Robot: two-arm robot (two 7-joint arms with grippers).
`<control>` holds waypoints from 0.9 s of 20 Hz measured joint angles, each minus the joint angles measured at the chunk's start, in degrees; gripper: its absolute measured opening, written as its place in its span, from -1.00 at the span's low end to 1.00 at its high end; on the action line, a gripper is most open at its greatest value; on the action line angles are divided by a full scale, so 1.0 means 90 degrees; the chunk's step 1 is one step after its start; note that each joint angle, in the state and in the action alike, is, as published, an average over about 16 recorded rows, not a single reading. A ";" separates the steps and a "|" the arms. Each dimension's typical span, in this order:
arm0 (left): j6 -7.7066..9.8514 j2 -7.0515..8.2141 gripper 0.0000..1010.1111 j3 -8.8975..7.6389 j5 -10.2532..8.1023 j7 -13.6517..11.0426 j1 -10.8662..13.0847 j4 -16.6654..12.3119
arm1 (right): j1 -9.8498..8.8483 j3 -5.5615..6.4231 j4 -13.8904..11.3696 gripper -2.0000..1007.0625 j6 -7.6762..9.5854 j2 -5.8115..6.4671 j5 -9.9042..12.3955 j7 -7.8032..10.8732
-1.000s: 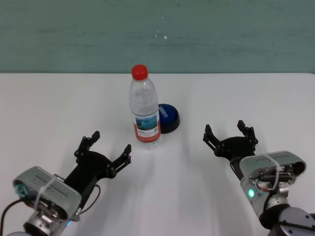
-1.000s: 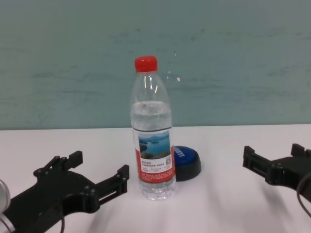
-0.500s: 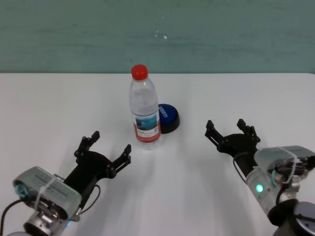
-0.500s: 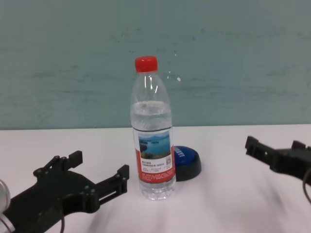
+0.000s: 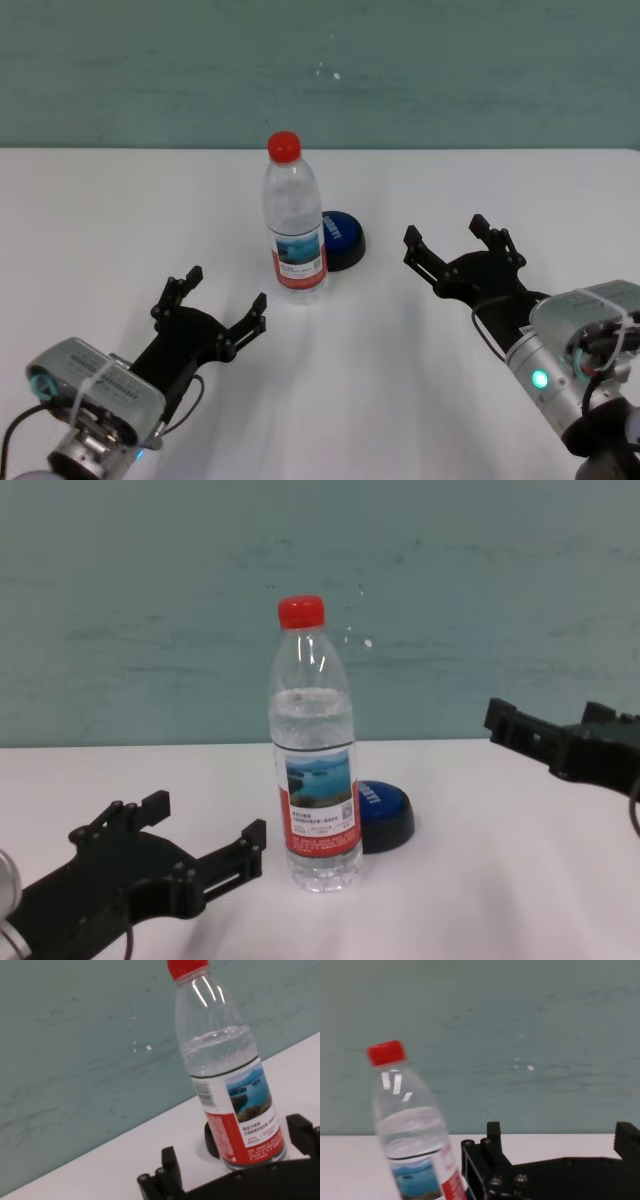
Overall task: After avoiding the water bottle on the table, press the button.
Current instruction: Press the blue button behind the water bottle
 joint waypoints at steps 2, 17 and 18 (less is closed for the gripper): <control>0.0000 0.0000 0.98 0.0000 0.0000 0.0000 0.0000 0.0000 | -0.0090 -0.0031 -0.0182 0.99 0.0024 0.0089 -0.0028 0.0118; 0.0000 0.0000 0.98 0.0000 -0.0001 0.0000 0.0000 0.0000 | -0.0601 -0.0278 -0.0961 0.99 0.0095 0.1108 0.0013 0.1026; 0.0000 0.0000 0.98 0.0000 -0.0001 0.0000 0.0000 0.0000 | -0.0617 -0.0283 -0.0970 0.99 0.0088 0.1174 0.0032 0.1070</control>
